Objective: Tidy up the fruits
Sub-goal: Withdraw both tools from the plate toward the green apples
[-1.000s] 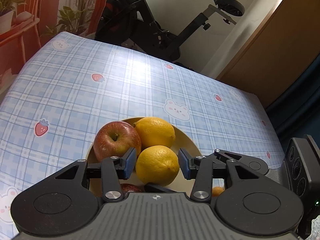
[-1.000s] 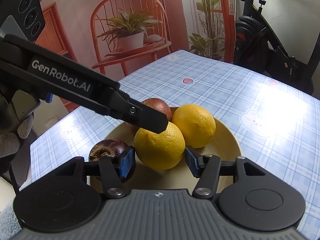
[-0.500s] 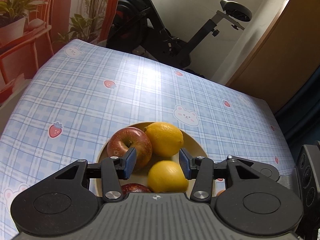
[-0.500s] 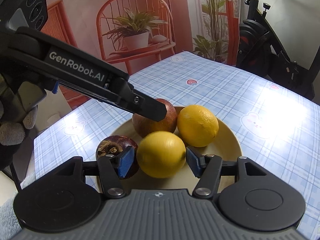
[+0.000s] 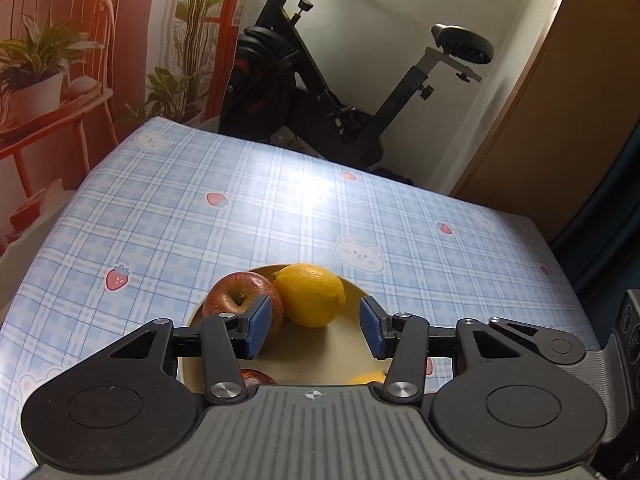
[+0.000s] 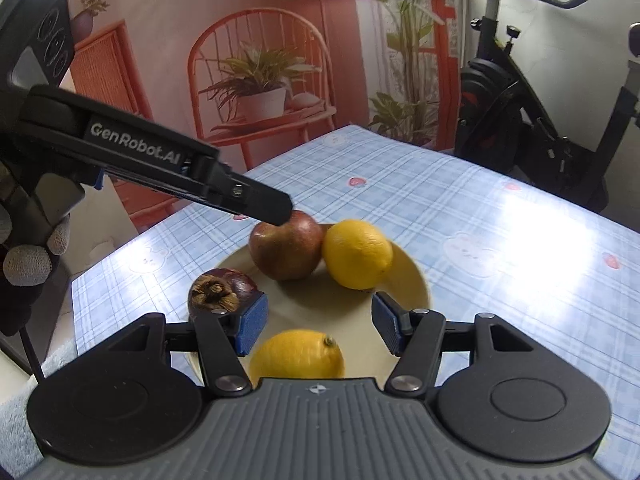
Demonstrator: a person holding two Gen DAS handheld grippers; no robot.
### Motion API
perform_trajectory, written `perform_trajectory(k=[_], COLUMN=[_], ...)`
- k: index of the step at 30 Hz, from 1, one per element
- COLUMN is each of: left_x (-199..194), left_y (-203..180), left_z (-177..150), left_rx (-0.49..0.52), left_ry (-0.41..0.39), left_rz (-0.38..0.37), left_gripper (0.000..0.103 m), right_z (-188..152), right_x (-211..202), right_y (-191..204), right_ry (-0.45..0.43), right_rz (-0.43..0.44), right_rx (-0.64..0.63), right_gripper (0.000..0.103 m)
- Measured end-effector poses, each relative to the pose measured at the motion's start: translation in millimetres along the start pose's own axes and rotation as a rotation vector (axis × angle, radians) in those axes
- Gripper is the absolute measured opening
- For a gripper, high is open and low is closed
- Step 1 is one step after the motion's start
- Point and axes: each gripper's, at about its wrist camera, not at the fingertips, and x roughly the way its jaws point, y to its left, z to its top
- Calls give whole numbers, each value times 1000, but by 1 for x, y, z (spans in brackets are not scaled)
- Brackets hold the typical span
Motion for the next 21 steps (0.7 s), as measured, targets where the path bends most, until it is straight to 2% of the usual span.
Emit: perform_trajectory(k=[3,12,21], left_x=[-3,-5,-7], left_y=[-13,-54,-80], left_z=[-6,-32,-55], left_rx=[23,90,155], left_ry=[-29,-74,-98], left_rz=[0,-16,-18], left_gripper=[55,55,55], right_z=[-10,-41,-72], right_x=[-19,-74,-99], right_y=[-14,-53,-66], right_ry=[-14,-55,-65], right_rz=[-37,-143,-200], right_rx=[18,115,159], right_gripper=[61,61,61])
